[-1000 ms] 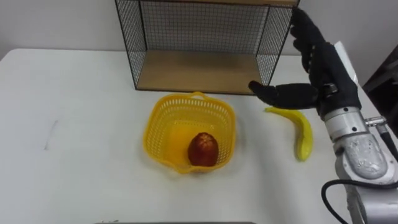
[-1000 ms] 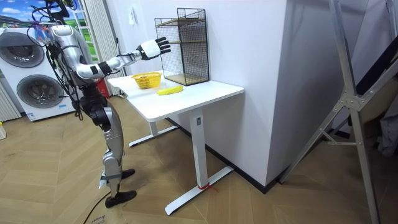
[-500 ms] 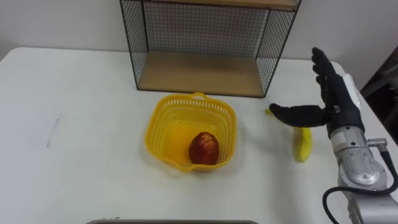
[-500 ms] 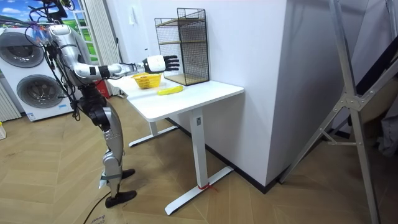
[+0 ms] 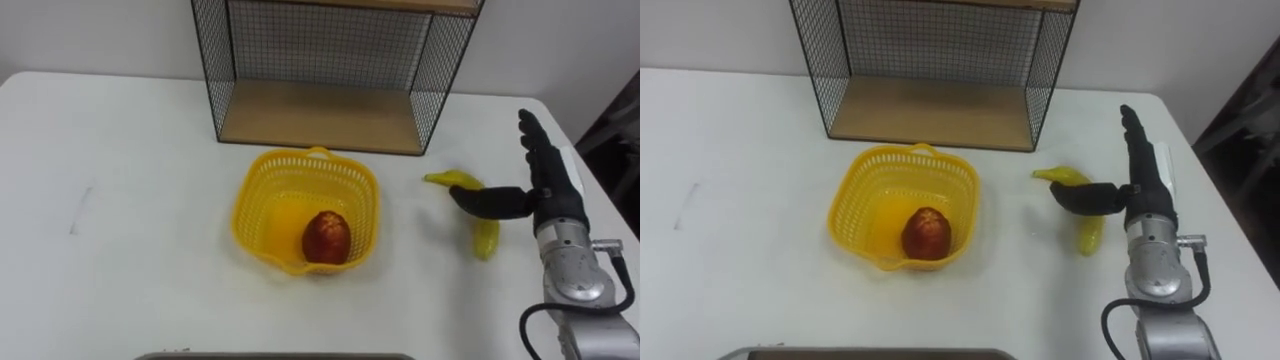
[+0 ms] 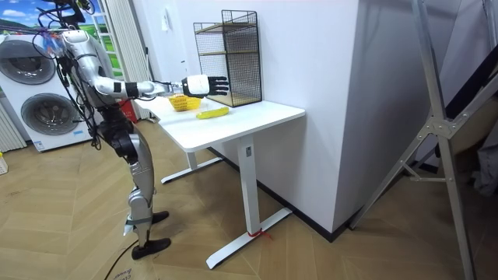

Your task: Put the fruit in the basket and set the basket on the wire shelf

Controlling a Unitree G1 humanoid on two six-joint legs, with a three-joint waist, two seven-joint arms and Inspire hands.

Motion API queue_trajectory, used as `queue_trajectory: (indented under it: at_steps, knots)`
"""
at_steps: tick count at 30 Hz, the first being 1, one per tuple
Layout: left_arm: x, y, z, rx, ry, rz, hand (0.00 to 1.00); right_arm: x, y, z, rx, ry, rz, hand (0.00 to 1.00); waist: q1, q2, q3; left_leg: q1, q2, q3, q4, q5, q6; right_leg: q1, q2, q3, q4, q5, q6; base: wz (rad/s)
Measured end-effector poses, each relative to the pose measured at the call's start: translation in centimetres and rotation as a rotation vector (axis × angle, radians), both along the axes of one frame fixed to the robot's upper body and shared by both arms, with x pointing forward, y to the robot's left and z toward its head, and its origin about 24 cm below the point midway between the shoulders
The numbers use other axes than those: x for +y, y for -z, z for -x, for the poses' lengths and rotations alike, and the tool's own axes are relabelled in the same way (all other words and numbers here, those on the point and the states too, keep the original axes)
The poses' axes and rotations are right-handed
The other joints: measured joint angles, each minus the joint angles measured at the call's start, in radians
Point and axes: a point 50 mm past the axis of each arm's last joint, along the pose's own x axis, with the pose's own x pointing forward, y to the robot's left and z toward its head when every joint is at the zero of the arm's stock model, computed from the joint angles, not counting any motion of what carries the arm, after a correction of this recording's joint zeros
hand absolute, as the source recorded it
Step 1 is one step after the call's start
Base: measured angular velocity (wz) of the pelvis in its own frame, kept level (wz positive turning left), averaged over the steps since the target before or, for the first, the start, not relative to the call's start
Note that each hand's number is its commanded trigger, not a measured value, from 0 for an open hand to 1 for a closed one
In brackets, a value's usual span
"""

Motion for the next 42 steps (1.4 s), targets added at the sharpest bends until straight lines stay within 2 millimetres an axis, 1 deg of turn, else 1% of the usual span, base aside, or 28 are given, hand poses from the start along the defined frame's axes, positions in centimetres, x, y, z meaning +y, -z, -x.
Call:
queue_trajectory:
  at_steps: [1, 2, 4, 5, 6, 7, 8, 9, 12, 13, 17, 20, 21, 22, 26, 27, 28, 31, 35, 39, 42]
  knots:
    - [0.1, 0.0, 0.0, 0.002, 0.000, -0.005, 0.00, -0.2, 0.4, 0.0, 0.021, 0.007, -0.001, 0.00, 0.001, -0.003, -0.0022, 0.000, 0.000, -0.002, 0.001, 0.000, 0.000, 0.001, 0.000, -0.002, 0.000, 0.000, 0.000, 0.05]
    - [0.1, 0.0, 0.0, 0.001, -0.001, -0.006, 0.00, -0.3, 0.7, 0.0, 0.033, 0.011, 0.002, 0.00, 0.001, -0.003, -0.0022, 0.000, 0.000, -0.003, 0.001, 0.000, 0.000, 0.001, 0.000, -0.004, 0.000, 0.000, 0.000, 0.06]
    - [0.2, -0.1, 0.0, 0.000, -0.007, -0.009, 0.00, -0.7, 2.2, 0.3, 0.109, 0.026, 0.011, 0.00, 0.005, -0.004, -0.0041, 0.002, 0.001, -0.004, -0.001, 0.000, 0.000, 0.003, 0.001, -0.007, 0.001, 0.000, 0.000, 0.04]
    - [0.2, -0.1, -0.1, -0.002, -0.010, -0.010, 0.00, -0.9, 2.6, 0.4, 0.135, 0.027, 0.013, 0.00, 0.006, -0.005, -0.0050, 0.002, 0.001, -0.005, -0.001, 0.000, 0.000, 0.003, 0.001, -0.007, 0.001, 0.000, 0.000, 0.00]
    - [0.4, -0.1, -0.2, -0.006, -0.019, -0.014, 0.00, -1.0, 3.4, 0.8, 0.186, 0.026, 0.014, 0.00, 0.014, -0.007, -0.0063, 0.001, 0.001, -0.006, -0.001, 0.000, 0.000, 0.002, 0.001, -0.007, 0.001, 0.000, 0.000, 0.00]
    - [0.5, -0.2, -0.3, -0.004, -0.019, -0.019, 0.00, -1.2, 4.2, 1.1, 0.237, 0.023, 0.015, 0.00, 0.020, -0.005, -0.0062, 0.001, 0.001, -0.006, -0.001, 0.000, 0.000, 0.001, 0.001, -0.007, 0.002, 0.000, 0.000, 0.00]
    - [0.6, -0.2, -0.4, -0.003, -0.020, -0.020, 0.00, -1.2, 4.5, 1.3, 0.260, 0.021, 0.014, 0.00, 0.021, -0.002, -0.0053, 0.000, 0.001, -0.006, -0.001, 0.000, 0.000, 0.001, 0.001, -0.007, 0.002, 0.000, 0.000, 0.00]
    - [0.6, -0.2, -0.4, 0.001, -0.020, -0.018, 0.00, -1.3, 4.7, 1.4, 0.270, 0.013, 0.013, 0.00, 0.020, 0.004, -0.0042, 0.000, 0.001, -0.006, -0.002, 0.000, 0.000, 0.001, 0.001, -0.006, 0.003, 0.000, 0.000, 0.00]
    - [0.7, -0.3, -0.7, 0.005, -0.027, -0.011, 0.00, -1.6, 4.8, 1.5, 0.292, 0.000, 0.020, 0.00, 0.023, 0.011, -0.0044, -0.001, 0.001, -0.009, -0.001, 0.000, -0.001, 0.001, 0.002, -0.008, 0.003, 0.001, -0.001, 0.01]
    - [0.7, -0.3, -0.6, 0.010, -0.027, -0.005, 0.00, -1.5, 4.9, 1.5, 0.302, -0.011, 0.019, 0.00, 0.023, 0.010, -0.0072, -0.001, 0.001, -0.011, 0.000, 0.000, -0.001, 0.002, 0.002, -0.009, 0.003, 0.001, -0.001, 0.04]
    - [0.7, -0.2, -0.1, 0.032, -0.032, 0.001, 0.00, -1.8, 5.5, 1.8, 0.342, -0.018, 0.022, 0.00, 0.022, 0.006, -0.0098, 0.003, -0.002, -0.023, 0.003, 0.000, -0.001, 0.017, 0.001, -0.025, 0.001, 0.001, -0.001, 0.09]
    - [0.7, -0.2, 0.2, 0.043, -0.036, 0.005, 0.00, -2.0, 5.8, 1.6, 0.358, -0.024, 0.018, 0.00, 0.020, 0.005, -0.0099, 0.002, -0.002, -0.032, 0.007, 0.000, -0.001, 0.020, 0.001, -0.031, 0.001, 0.001, -0.001, 0.04]
    - [0.7, -0.2, 0.2, 0.043, -0.036, 0.005, 0.00, -2.1, 6.0, 1.6, 0.367, -0.021, 0.014, 0.36, 0.019, 0.005, -0.0098, 0.004, -0.002, -0.035, 0.009, 0.000, -0.001, 0.023, 0.001, -0.033, 0.001, 0.001, -0.001, 0.07]
    - [0.7, -0.2, 0.2, 0.043, -0.036, 0.004, 0.00, -2.2, 6.2, 1.6, 0.378, -0.018, 0.011, 1.00, 0.018, 0.004, -0.0093, 0.006, -0.004, -0.039, 0.013, 0.000, -0.001, 0.029, 0.001, -0.036, 0.000, 0.001, -0.001, 0.10]
    - [0.7, -0.2, 0.0, 0.038, -0.033, 0.003, 0.00, -2.7, 6.5, 1.5, 0.392, 0.002, 0.014, 1.00, 0.018, 0.002, -0.0091, 0.003, -0.009, -0.050, 0.025, 0.000, -0.001, 0.040, 0.000, -0.048, -0.017, -0.001, 0.000, 0.12]
    - [0.7, -0.2, 0.0, 0.037, -0.033, 0.000, 0.00, -3.2, 6.3, 1.5, 0.391, 0.020, 0.029, 1.00, 0.018, 0.001, -0.0088, 0.000, -0.011, -0.057, 0.031, 0.000, 0.000, 0.038, 0.000, -0.051, -0.017, -0.001, 0.001, 0.12]
    - [0.8, -0.2, 0.1, 0.040, -0.033, -0.002, 0.00, -3.6, 6.3, 1.6, 0.403, 0.025, 0.038, 1.00, 0.023, 0.000, -0.0095, -0.001, -0.012, -0.059, 0.034, 0.000, 0.000, 0.039, 0.000, -0.052, -0.017, 0.000, 0.001, 0.10]
    - [1.2, -0.3, 0.3, 0.048, -0.034, -0.013, 0.00, -3.9, 6.5, 1.8, 0.418, 0.040, 0.049, 1.00, 0.025, -0.003, -0.0102, 0.000, -0.012, -0.059, 0.035, 0.000, 0.000, 0.040, 0.000, -0.051, -0.016, 0.000, 0.001, 0.00]
    - [1.3, -0.4, 0.0, 0.027, -0.034, -0.047, 0.00, -4.5, 6.2, 1.7, 0.417, 0.057, 0.099, 1.00, 0.025, -0.004, -0.0105, 0.001, -0.012, -0.063, 0.033, 0.000, 0.000, 0.040, 0.000, -0.053, -0.017, 0.000, 0.001, 0.00]
    - [1.4, -0.5, -0.2, 0.016, -0.035, -0.066, 0.00, -4.2, 6.3, 1.7, 0.416, 0.053, 0.121, 1.00, 0.023, -0.008, -0.0131, 0.002, -0.012, -0.063, 0.031, 0.000, 0.000, 0.040, 0.001, -0.052, -0.018, 0.000, 0.001, 0.00]
    - [1.5, -0.5, -0.5, 0.006, -0.031, -0.074, 0.00, -4.5, 6.2, 1.7, 0.418, 0.067, 0.154, 1.00, 0.022, -0.008, -0.0131, 0.003, -0.015, -0.067, 0.029, -0.001, 0.001, 0.048, 0.000, -0.057, -0.018, 0.000, 0.001, 0.04]
